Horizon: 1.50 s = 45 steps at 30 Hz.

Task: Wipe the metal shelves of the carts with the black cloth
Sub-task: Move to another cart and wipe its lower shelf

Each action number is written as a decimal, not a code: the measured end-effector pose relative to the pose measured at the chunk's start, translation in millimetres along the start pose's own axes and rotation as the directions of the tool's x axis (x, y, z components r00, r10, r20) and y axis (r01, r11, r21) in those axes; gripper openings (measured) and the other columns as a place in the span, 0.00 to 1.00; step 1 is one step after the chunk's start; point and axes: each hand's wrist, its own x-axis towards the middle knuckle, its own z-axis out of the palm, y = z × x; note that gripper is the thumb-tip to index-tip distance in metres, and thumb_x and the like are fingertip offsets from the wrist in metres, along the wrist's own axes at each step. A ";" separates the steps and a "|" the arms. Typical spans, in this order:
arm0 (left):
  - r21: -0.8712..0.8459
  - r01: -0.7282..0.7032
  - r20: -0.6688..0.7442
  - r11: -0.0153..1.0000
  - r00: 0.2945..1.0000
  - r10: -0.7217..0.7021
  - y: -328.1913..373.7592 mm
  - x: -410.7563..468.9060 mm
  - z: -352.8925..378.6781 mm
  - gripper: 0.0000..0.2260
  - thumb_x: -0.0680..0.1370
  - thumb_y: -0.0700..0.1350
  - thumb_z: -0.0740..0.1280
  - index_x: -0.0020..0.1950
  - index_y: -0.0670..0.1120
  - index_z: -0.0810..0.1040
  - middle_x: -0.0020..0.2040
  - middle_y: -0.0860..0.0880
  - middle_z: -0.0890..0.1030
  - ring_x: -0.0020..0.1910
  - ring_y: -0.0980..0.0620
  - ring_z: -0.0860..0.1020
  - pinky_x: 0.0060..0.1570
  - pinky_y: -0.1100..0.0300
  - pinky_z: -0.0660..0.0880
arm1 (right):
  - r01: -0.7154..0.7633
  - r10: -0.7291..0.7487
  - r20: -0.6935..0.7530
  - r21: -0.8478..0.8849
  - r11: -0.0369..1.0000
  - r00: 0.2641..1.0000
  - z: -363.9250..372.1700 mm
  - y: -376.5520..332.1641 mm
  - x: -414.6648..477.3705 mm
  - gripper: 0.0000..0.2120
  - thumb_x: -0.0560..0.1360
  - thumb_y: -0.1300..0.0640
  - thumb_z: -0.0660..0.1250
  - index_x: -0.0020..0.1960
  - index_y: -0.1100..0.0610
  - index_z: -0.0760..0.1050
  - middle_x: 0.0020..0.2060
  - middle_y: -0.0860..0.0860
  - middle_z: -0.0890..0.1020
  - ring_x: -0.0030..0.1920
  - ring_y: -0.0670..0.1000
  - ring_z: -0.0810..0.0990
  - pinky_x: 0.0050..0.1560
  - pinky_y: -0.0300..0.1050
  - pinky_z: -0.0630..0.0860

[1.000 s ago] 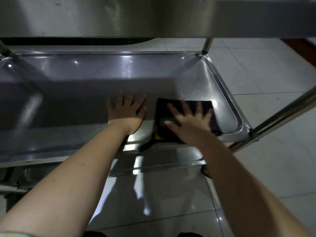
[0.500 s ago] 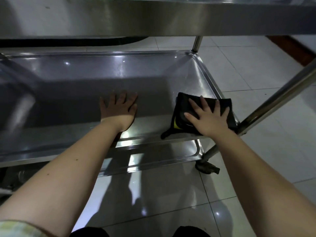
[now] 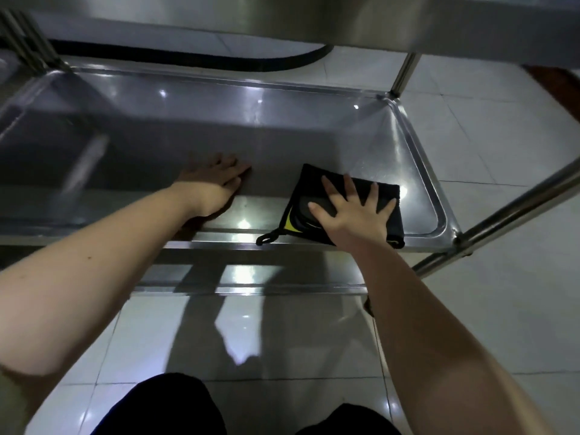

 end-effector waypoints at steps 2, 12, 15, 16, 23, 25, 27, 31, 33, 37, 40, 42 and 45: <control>0.038 0.120 -0.009 0.992 0.993 -0.119 -42.0 -16.2 3.9 0.22 0.84 0.57 0.46 0.79 0.62 0.51 0.82 0.54 0.48 0.80 0.46 0.47 0.73 0.34 0.39 | -0.010 0.010 0.003 -0.010 1.000 1.000 -0.1 -0.9 0.4 0.31 0.75 0.27 0.44 0.76 0.31 0.41 0.80 0.43 0.42 0.77 0.64 0.36 0.71 0.73 0.34; -0.012 0.191 -0.120 0.982 0.974 -0.191 -70.6 -28.1 20.4 0.23 0.83 0.62 0.48 0.78 0.67 0.50 0.81 0.55 0.52 0.80 0.46 0.48 0.71 0.31 0.40 | -0.135 0.135 0.004 -0.019 0.991 0.991 -2.0 -7.8 3.5 0.32 0.74 0.25 0.46 0.76 0.29 0.44 0.79 0.40 0.43 0.78 0.62 0.36 0.72 0.71 0.33; -0.015 0.201 -0.090 0.979 0.975 -0.202 -71.2 -25.3 18.8 0.23 0.83 0.59 0.48 0.79 0.66 0.49 0.81 0.55 0.50 0.80 0.48 0.46 0.71 0.32 0.39 | -0.090 0.090 0.010 -0.030 0.996 0.996 7.0 -68.3 15.7 0.31 0.75 0.26 0.45 0.76 0.30 0.42 0.80 0.42 0.42 0.77 0.65 0.36 0.70 0.74 0.35; -0.028 0.204 -0.078 0.979 0.975 -0.206 -73.2 -24.9 17.3 0.23 0.84 0.58 0.49 0.79 0.65 0.50 0.81 0.56 0.50 0.80 0.48 0.46 0.71 0.32 0.39 | -0.009 0.010 0.023 -0.031 0.999 1.000 12.6 -99.6 19.7 0.31 0.76 0.26 0.45 0.76 0.30 0.42 0.80 0.42 0.42 0.77 0.65 0.36 0.69 0.75 0.35; -0.365 0.208 -0.113 0.907 0.958 -0.265 -82.9 -28.6 8.2 0.24 0.85 0.53 0.49 0.79 0.63 0.45 0.80 0.55 0.57 0.80 0.53 0.50 0.74 0.42 0.39 | 0.187 -0.184 0.078 -0.034 0.982 0.980 22.3 -194.4 26.0 0.32 0.77 0.28 0.45 0.78 0.34 0.41 0.80 0.45 0.39 0.76 0.68 0.34 0.68 0.75 0.32; -0.310 0.146 -0.203 0.940 0.955 -0.215 -77.2 -36.5 0.1 0.25 0.83 0.56 0.51 0.80 0.61 0.50 0.81 0.54 0.55 0.80 0.49 0.49 0.74 0.39 0.37 | 0.168 -0.170 0.026 0.060 0.984 0.985 4.5 -171.1 33.1 0.31 0.77 0.29 0.48 0.77 0.33 0.43 0.79 0.41 0.38 0.76 0.66 0.31 0.67 0.72 0.25; -0.175 0.103 -0.285 0.979 0.947 -0.150 -57.3 -39.5 -10.5 0.29 0.78 0.59 0.49 0.80 0.57 0.55 0.81 0.52 0.55 0.80 0.47 0.48 0.74 0.39 0.37 | 0.069 -0.062 -0.127 0.058 0.996 0.990 -7.3 -133.8 42.6 0.28 0.79 0.33 0.49 0.77 0.33 0.46 0.79 0.41 0.38 0.75 0.66 0.31 0.66 0.66 0.24; -0.192 0.179 -0.106 0.965 0.974 -0.202 25.6 -17.6 -5.4 0.30 0.81 0.60 0.53 0.81 0.58 0.47 0.82 0.49 0.51 0.80 0.44 0.48 0.75 0.38 0.41 | -0.042 0.056 -0.091 0.153 0.987 0.994 12.3 -85.3 41.9 0.25 0.83 0.40 0.49 0.79 0.37 0.51 0.79 0.40 0.50 0.78 0.62 0.38 0.75 0.62 0.36; -0.200 0.283 0.004 0.938 0.958 -0.288 49.8 -9.5 9.2 0.28 0.81 0.65 0.49 0.80 0.64 0.46 0.82 0.51 0.45 0.80 0.43 0.41 0.72 0.33 0.35 | -0.018 0.031 -0.080 0.161 0.987 0.996 21.1 -83.6 43.0 0.24 0.83 0.40 0.47 0.78 0.37 0.49 0.79 0.38 0.51 0.79 0.58 0.41 0.76 0.62 0.39; -0.106 0.335 -0.048 0.936 0.939 -0.341 33.5 6.4 19.2 0.32 0.77 0.72 0.46 0.79 0.65 0.46 0.81 0.53 0.42 0.79 0.40 0.37 0.67 0.27 0.33 | 0.016 -0.010 -0.077 0.078 0.997 0.997 22.5 -81.4 48.9 0.25 0.82 0.38 0.45 0.78 0.34 0.45 0.79 0.39 0.47 0.79 0.57 0.41 0.75 0.63 0.39; -0.062 0.374 -0.061 0.925 0.924 -0.378 -10.1 30.9 5.4 0.36 0.75 0.76 0.43 0.79 0.64 0.42 0.81 0.50 0.40 0.78 0.36 0.38 0.67 0.24 0.37 | 0.040 -0.040 -0.033 -0.010 0.999 0.999 25.2 -84.5 46.1 0.27 0.80 0.34 0.46 0.77 0.32 0.44 0.79 0.40 0.44 0.79 0.59 0.38 0.74 0.65 0.37; -0.095 0.369 -0.045 0.925 0.926 -0.374 -37.1 46.4 -4.6 0.36 0.74 0.76 0.42 0.79 0.63 0.40 0.81 0.47 0.39 0.78 0.34 0.38 0.66 0.23 0.38 | 0.036 -0.037 -0.023 -0.019 0.999 0.999 24.0 -86.5 48.7 0.28 0.78 0.32 0.46 0.77 0.31 0.43 0.79 0.40 0.42 0.78 0.60 0.36 0.73 0.66 0.36; -0.075 0.340 0.002 0.938 0.940 -0.340 -48.2 54.8 -10.6 0.36 0.74 0.76 0.41 0.79 0.65 0.40 0.81 0.46 0.38 0.77 0.33 0.38 0.66 0.22 0.37 | 0.024 -0.025 -0.030 -0.032 0.999 0.999 23.5 -86.9 53.8 0.29 0.78 0.31 0.46 0.76 0.30 0.43 0.79 0.40 0.43 0.78 0.60 0.36 0.73 0.67 0.35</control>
